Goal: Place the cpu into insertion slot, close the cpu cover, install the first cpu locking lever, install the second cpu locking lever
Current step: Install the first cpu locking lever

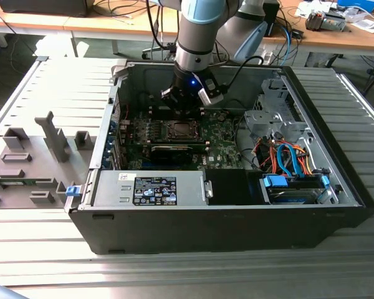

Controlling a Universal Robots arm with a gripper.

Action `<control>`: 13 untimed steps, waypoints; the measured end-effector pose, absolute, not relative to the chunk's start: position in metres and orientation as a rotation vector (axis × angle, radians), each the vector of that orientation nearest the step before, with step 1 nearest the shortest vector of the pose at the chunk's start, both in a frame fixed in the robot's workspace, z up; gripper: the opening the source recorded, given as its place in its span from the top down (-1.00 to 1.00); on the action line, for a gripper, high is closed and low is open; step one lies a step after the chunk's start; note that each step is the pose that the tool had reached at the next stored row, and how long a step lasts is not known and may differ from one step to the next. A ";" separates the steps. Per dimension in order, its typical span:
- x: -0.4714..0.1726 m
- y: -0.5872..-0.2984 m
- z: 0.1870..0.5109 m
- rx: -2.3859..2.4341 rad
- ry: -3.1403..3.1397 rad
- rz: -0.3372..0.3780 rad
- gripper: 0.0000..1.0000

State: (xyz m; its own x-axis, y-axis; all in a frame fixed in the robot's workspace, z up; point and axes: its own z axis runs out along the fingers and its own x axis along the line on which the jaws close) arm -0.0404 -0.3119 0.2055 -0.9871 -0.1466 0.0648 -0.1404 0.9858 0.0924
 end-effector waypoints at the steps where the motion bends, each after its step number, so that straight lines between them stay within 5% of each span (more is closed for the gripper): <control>1: -0.040 -0.312 0.205 0.223 -3.059 -0.134 0.79; 13: -0.036 -0.313 0.202 0.230 -3.058 -0.133 0.79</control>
State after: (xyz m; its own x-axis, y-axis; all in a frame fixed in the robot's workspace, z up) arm -0.0359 -0.3134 0.2021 -0.9862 -0.1524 0.0648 -0.1463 0.9850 0.0914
